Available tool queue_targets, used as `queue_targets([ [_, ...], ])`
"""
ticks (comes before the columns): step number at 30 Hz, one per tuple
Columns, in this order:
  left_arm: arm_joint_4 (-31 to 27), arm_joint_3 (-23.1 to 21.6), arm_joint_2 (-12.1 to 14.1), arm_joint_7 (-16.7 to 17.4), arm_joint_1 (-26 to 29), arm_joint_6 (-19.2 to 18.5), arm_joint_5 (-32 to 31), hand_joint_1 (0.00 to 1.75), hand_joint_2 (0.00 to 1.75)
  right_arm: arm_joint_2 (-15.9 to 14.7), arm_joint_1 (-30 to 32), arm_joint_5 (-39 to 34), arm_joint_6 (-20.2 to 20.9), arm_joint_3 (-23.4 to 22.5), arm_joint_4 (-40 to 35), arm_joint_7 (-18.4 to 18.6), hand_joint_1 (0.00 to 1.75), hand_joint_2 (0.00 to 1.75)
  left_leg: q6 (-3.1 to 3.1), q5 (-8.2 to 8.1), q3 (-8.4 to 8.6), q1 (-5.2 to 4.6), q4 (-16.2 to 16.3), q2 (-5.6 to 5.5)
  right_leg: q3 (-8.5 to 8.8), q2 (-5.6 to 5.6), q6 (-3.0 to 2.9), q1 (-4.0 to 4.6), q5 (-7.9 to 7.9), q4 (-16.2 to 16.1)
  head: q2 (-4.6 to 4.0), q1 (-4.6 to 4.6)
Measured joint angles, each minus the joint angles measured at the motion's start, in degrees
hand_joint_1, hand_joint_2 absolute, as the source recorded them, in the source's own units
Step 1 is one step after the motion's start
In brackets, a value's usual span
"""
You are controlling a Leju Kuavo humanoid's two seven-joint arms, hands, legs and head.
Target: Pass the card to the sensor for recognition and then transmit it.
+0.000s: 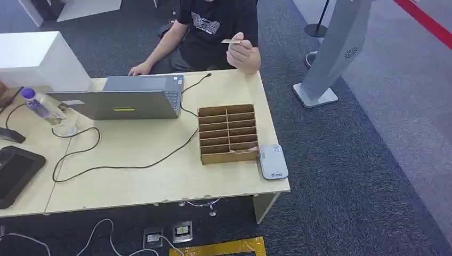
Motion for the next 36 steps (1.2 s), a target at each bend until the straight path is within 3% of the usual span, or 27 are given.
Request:
queue_targets([
  [6, 0.0, -0.1, 0.0, -0.6, 0.0, -0.7, -0.3, 0.0, 0.0, 5.0, 0.0, 2.8, 6.9, 9.6, -0.5, 0.8, 0.0, 0.0, 0.0, 0.0, 0.02, 0.0, 0.0, 0.02, -0.02, 0.03, 0.0, 0.0, 0.0, 0.0, 0.0, 0.02],
  [13, 0.0, -0.4, 0.2, -0.6, 0.0, -1.8, -0.3, 0.0, 0.0, 9.2, 2.4, 7.0, 12.4, 18.1, -1.1, 5.2, 0.0, 0.0, -0.02, 0.01, 0.0, 0.01, 0.0, 0.0, -0.02, 0.01, 0.0, 0.01, 0.0, 0.0, 0.0, 0.0],
  [14, 0.0, -0.5, 0.2, -0.6, 0.1, -1.9, -0.3, 0.0, 0.0, 9.7, 2.5, 7.7, 13.9, 19.1, -1.1, 5.6, 0.0, 1.75, -0.02, 0.01, -0.01, 0.01, 0.0, 0.0, -0.03, 0.01, -0.01, 0.01, 0.0, 0.0, 0.0, 0.02],
  [18, 0.0, -0.9, 0.5, -0.6, 0.1, -2.8, -0.1, 0.0, 0.0, 11.6, 3.4, 9.8, 18.8, 22.9, -1.1, 8.0, 0.0, 1.75, -0.02, 0.01, 0.0, 0.02, 0.0, 0.01, -0.05, 0.02, -0.01, 0.02, 0.0, 0.0, 0.0, 0.02],
  [24, 0.0, -1.4, 0.7, -0.6, 0.1, -3.7, -0.6, 0.0, 0.0, 13.2, 6.7, 11.4, 22.3, 26.6, -1.8, 10.9, 0.0, 1.75, -0.02, 0.01, 0.0, 0.03, 0.0, 0.01, -0.05, 0.03, -0.01, 0.03, 0.0, 0.0, 0.0, 0.02],
  [36, 0.0, -2.2, 1.0, -1.1, 0.1, -4.2, -1.6, 0.0, 0.0, 14.7, 11.7, 13.8, 22.4, 29.9, -4.5, 14.5, 0.0, 1.75, -0.02, 0.01, 0.0, 0.03, 0.0, 0.01, -0.05, 0.03, -0.01, 0.03, 0.0, 0.0, 0.0, 0.0],
])
